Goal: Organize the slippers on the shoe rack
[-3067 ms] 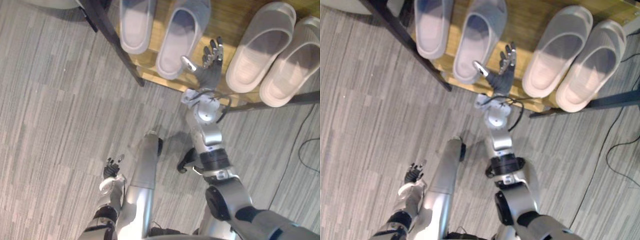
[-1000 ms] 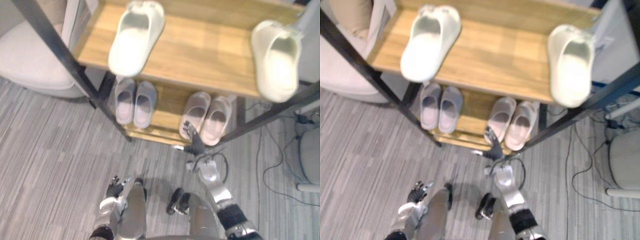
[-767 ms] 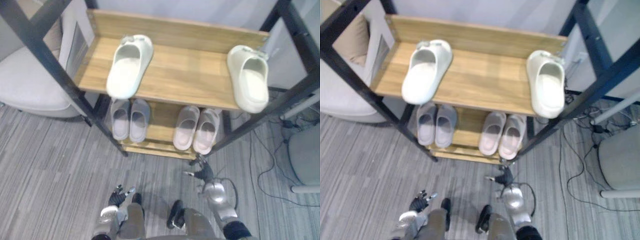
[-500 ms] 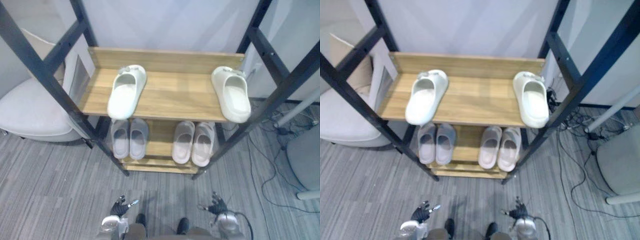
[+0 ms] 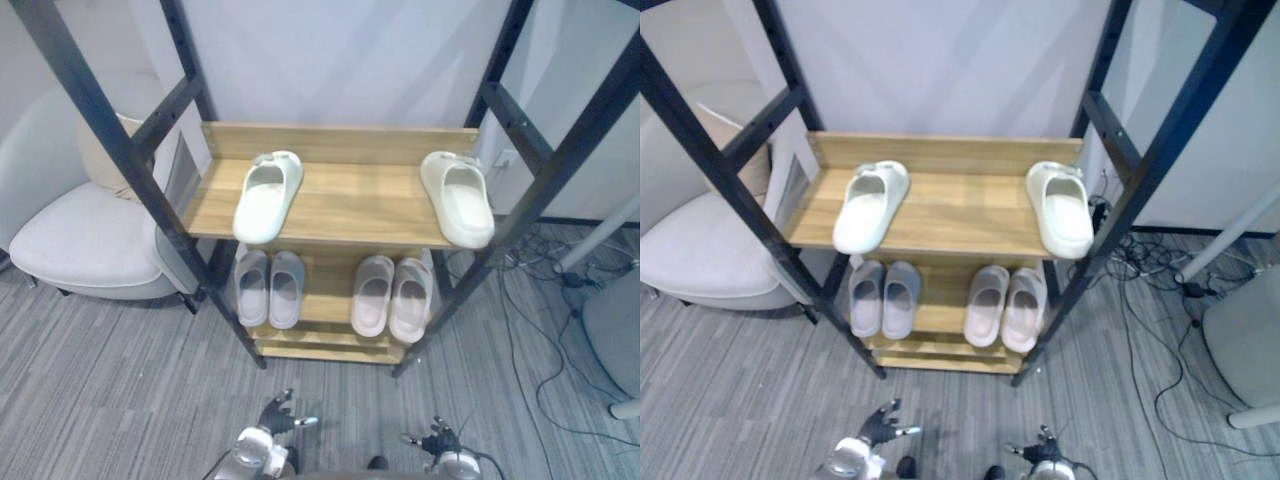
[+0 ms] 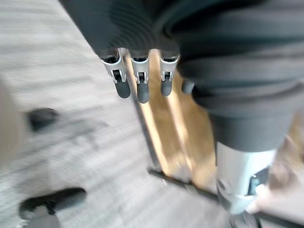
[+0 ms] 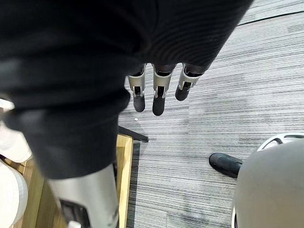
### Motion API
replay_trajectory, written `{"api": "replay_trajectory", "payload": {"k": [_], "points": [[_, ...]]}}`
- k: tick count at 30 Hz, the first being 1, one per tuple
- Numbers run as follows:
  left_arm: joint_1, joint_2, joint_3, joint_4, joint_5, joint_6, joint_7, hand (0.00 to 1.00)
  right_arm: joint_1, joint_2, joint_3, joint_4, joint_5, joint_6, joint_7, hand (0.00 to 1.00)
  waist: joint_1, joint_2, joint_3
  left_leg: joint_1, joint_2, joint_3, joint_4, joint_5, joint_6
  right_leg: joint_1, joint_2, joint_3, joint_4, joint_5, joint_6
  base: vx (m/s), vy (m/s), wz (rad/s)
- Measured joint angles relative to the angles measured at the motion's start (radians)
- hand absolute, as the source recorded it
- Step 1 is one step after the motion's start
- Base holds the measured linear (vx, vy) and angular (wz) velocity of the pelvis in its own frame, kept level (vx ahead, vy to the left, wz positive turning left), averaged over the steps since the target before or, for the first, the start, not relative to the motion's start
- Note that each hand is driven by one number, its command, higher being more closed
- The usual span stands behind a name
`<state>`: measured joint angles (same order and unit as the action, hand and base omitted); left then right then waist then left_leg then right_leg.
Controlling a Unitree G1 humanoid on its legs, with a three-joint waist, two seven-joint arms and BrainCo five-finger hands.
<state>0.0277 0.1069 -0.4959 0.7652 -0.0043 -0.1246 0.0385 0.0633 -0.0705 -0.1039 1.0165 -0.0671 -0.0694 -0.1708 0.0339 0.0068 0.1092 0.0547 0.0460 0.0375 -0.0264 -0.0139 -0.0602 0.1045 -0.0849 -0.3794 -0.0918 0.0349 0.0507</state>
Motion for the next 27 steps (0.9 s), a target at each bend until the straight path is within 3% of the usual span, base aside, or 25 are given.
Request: {"api": "replay_trajectory", "payload": {"k": [4, 8, 15, 20, 27], "points": [[-0.005, 0.001, -0.079, -0.257, -0.059, -0.022, -0.006, 0.00, 0.000, -0.001, 0.002, -0.003, 0.001, -0.001, -0.005, 0.00, -0.005, 0.007, -0.005, -0.002, -0.004, -0.010, -0.008, 0.001, -0.002, -0.002, -0.002, -0.010, -0.001, -0.002, 0.002, 0.01, 0.013, 0.06], [-0.038, 0.004, -0.092, -0.478, -0.151, -0.047, -0.005, 0.00, 0.002, -0.012, 0.025, -0.016, 0.001, -0.001, -0.006, 0.00, -0.019, 0.022, -0.014, -0.002, -0.007, -0.024, -0.023, 0.008, 0.005, -0.001, -0.002, -0.025, 0.003, -0.008, 0.004, 0.05, 0.009, 0.11], [-0.176, 0.038, -0.077, -0.709, -0.206, -0.070, 0.006, 0.00, -0.002, -0.019, 0.039, -0.024, 0.000, -0.002, -0.005, 0.00, -0.030, 0.026, -0.017, -0.003, -0.013, -0.032, -0.035, 0.009, 0.006, 0.002, -0.002, -0.035, 0.004, -0.010, 0.005, 0.08, 0.014, 0.03], [-0.293, 0.065, 0.051, -0.816, -0.244, -0.099, 0.064, 0.00, -0.002, -0.034, 0.057, -0.065, 0.000, -0.003, 0.003, 0.00, -0.040, 0.026, -0.017, 0.001, -0.023, -0.032, -0.035, 0.009, 0.007, 0.004, -0.011, -0.033, 0.004, -0.010, 0.006, 0.01, 0.012, -0.01], [-0.356, 0.146, 0.210, -0.797, -0.255, -0.110, 0.119, 0.00, -0.002, -0.048, 0.070, -0.099, -0.001, -0.002, 0.026, 0.00, -0.041, 0.026, -0.017, 0.008, -0.021, -0.023, -0.035, 0.009, 0.008, -0.001, -0.011, -0.027, -0.004, -0.003, 0.003, -0.05, 0.014, -0.04]]}}
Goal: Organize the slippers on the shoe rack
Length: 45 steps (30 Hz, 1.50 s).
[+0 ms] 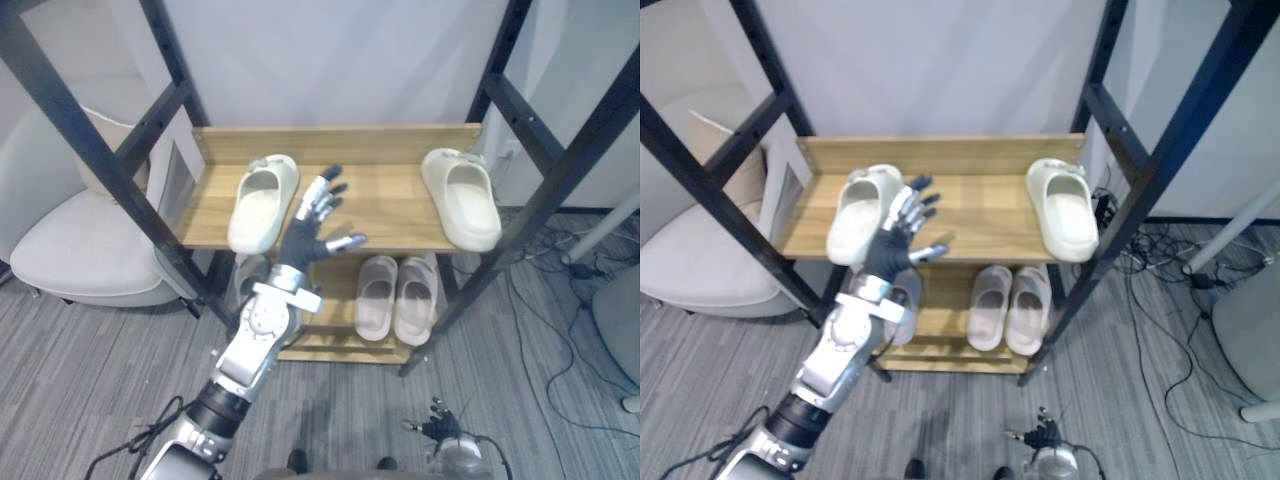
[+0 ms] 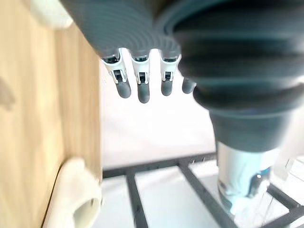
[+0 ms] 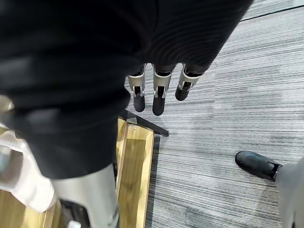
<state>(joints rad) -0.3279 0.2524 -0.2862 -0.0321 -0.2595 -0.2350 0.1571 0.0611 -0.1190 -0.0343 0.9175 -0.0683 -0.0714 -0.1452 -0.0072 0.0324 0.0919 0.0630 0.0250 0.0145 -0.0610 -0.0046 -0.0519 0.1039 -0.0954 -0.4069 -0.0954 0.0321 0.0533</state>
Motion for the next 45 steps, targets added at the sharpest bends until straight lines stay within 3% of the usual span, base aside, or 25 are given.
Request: {"api": "replay_trajectory", "payload": {"k": [8, 13, 19, 32, 45], "points": [[-0.187, 0.207, 0.179, 0.181, 0.003, 0.000, 0.058, 0.00, -0.001, -0.012, -0.002, -0.003, 0.000, 0.001, 0.021, 0.00, 0.000, -0.011, 0.000, -0.024, 0.007, 0.012, 0.000, 0.002, -0.001, -0.026, 0.007, 0.012, 0.000, 0.008, -0.003, 0.00, 0.005, -0.06], [-0.277, 0.344, 0.194, 0.330, 0.003, 0.009, 0.057, 0.00, -0.002, -0.012, -0.005, -0.008, 0.000, 0.001, 0.032, 0.00, 0.004, -0.016, 0.004, -0.033, 0.003, 0.026, 0.000, 0.002, 0.000, -0.042, 0.004, 0.034, 0.003, 0.011, -0.001, 0.04, 0.019, -0.08], [-0.339, 0.428, 0.194, 0.439, 0.029, 0.031, 0.055, 0.00, -0.002, -0.009, -0.041, -0.018, 0.001, 0.001, 0.047, 0.00, 0.014, -0.020, 0.006, -0.077, -0.001, 0.057, 0.007, 0.002, 0.005, -0.098, -0.001, 0.075, 0.005, 0.033, -0.003, -0.01, 0.031, -0.15], [-0.465, 0.447, 0.165, 0.477, 0.146, 0.080, 0.032, 0.00, 0.084, 0.019, -0.041, -0.162, 0.007, -0.002, 0.052, 0.00, 0.034, -0.033, 0.021, -0.165, 0.006, 0.118, 0.044, 0.000, 0.016, -0.196, -0.007, 0.140, 0.006, 0.070, -0.011, -0.03, 0.015, -0.14], [-0.614, 0.402, 0.112, 0.632, 0.301, 0.118, 0.035, 0.00, 0.087, 0.051, -0.040, -0.207, 0.000, -0.002, 0.025, 0.00, 0.050, -0.041, 0.028, -0.240, 0.040, 0.191, 0.124, -0.039, 0.003, -0.280, 0.011, 0.195, 0.029, 0.081, -0.028, 0.00, -0.011, -0.15]]}}
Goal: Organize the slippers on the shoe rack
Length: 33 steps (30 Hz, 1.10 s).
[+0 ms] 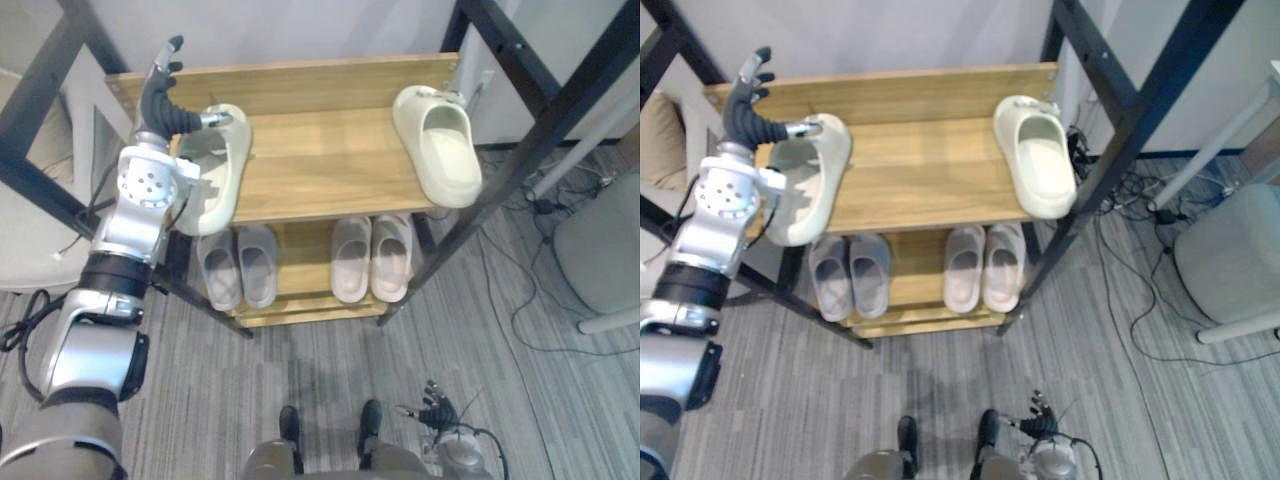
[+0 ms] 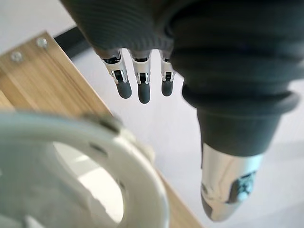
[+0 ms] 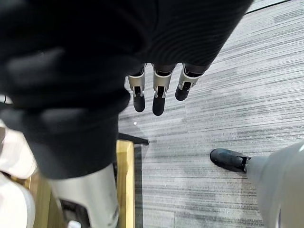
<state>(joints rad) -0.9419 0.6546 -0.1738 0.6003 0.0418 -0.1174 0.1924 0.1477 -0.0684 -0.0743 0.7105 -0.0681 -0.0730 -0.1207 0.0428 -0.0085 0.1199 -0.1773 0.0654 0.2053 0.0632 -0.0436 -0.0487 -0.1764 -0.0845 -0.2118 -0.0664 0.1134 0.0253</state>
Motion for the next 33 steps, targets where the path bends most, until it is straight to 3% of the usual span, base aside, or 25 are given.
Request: {"api": "replay_trajectory", "payload": {"k": [13, 19, 33], "points": [[-0.001, 0.001, 0.045, 0.003, 0.010, 0.004, 0.006, 0.00, 0.009, 0.009, 0.002, 0.005, -0.004, 0.000, -0.008, 0.00, 0.014, -0.007, 0.011, 0.002, 0.009, 0.013, 0.029, -0.022, -0.001, 0.005, 0.004, 0.006, 0.007, -0.001, 0.000, 0.00, 0.001, -0.04], [0.116, 0.026, 0.093, -0.121, -0.004, -0.005, 0.022, 0.00, 0.009, 0.011, 0.015, 0.012, -0.010, 0.000, -0.008, 0.00, 0.020, -0.007, 0.011, 0.009, 0.007, -0.006, 0.029, -0.021, -0.001, 0.026, 0.004, -0.007, -0.002, -0.003, 0.000, 0.01, 0.003, 0.09], [0.248, 0.051, 0.122, -0.156, 0.085, -0.001, 0.019, 0.00, 0.011, 0.009, 0.046, 0.028, -0.012, 0.000, -0.015, 0.00, 0.027, -0.007, 0.010, 0.005, 0.003, -0.036, 0.027, -0.015, -0.002, 0.041, 0.002, -0.036, -0.010, -0.003, -0.001, 0.01, 0.004, 0.05]]}}
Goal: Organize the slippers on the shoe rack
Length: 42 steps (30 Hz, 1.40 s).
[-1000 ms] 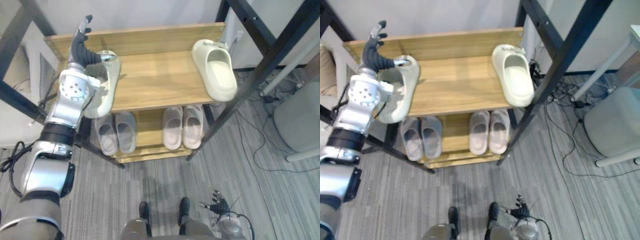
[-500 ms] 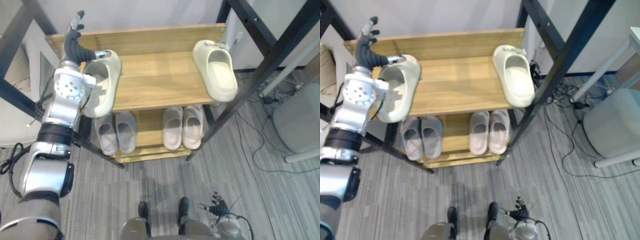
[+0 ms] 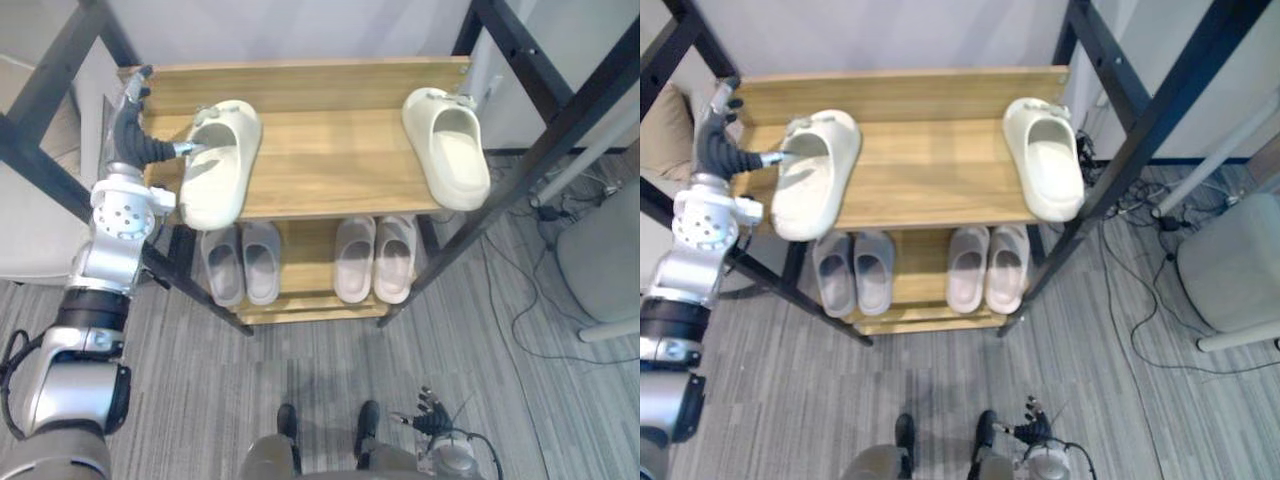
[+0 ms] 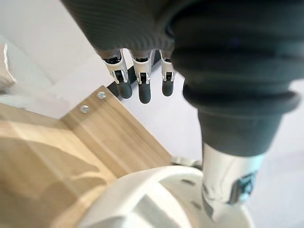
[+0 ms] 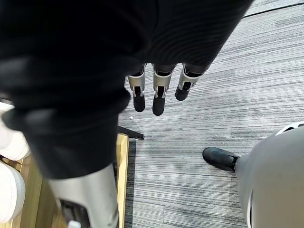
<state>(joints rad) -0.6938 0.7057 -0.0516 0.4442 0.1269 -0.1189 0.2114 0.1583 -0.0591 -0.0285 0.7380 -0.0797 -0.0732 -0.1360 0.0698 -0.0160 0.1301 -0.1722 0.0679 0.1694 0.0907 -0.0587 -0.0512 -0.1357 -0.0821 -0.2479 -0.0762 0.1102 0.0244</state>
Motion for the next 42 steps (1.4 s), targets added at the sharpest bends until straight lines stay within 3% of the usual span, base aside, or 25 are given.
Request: {"api": "replay_trajectory", "payload": {"k": [11, 32, 42], "points": [[-0.013, -0.015, -0.028, 0.003, -0.003, 0.004, 0.000, 0.00, 0.000, 0.012, -0.005, -0.001, 0.003, 0.002, -0.004, 0.00, 0.000, -0.012, -0.004, -0.029, 0.003, 0.011, 0.002, 0.001, 0.000, -0.031, 0.000, 0.002, 0.003, 0.002, -0.001, 0.00, 0.004, -0.01], [-0.220, -0.052, -0.048, 0.104, -0.048, 0.018, 0.001, 0.00, -0.015, 0.022, -0.006, -0.006, 0.003, 0.005, -0.023, 0.00, -0.005, -0.033, 0.014, -0.079, 0.024, 0.053, 0.072, -0.030, -0.001, -0.083, 0.009, 0.046, 0.020, 0.012, -0.010, 0.00, 0.006, -0.07], [-0.327, -0.049, -0.042, 0.211, 0.089, 0.049, 0.002, 0.00, -0.057, 0.020, -0.008, -0.011, 0.009, 0.004, -0.036, 0.00, 0.004, -0.029, 0.044, -0.120, 0.057, 0.077, 0.145, -0.060, -0.009, -0.110, 0.032, 0.075, 0.023, 0.027, -0.017, 0.00, -0.004, -0.10]]}}
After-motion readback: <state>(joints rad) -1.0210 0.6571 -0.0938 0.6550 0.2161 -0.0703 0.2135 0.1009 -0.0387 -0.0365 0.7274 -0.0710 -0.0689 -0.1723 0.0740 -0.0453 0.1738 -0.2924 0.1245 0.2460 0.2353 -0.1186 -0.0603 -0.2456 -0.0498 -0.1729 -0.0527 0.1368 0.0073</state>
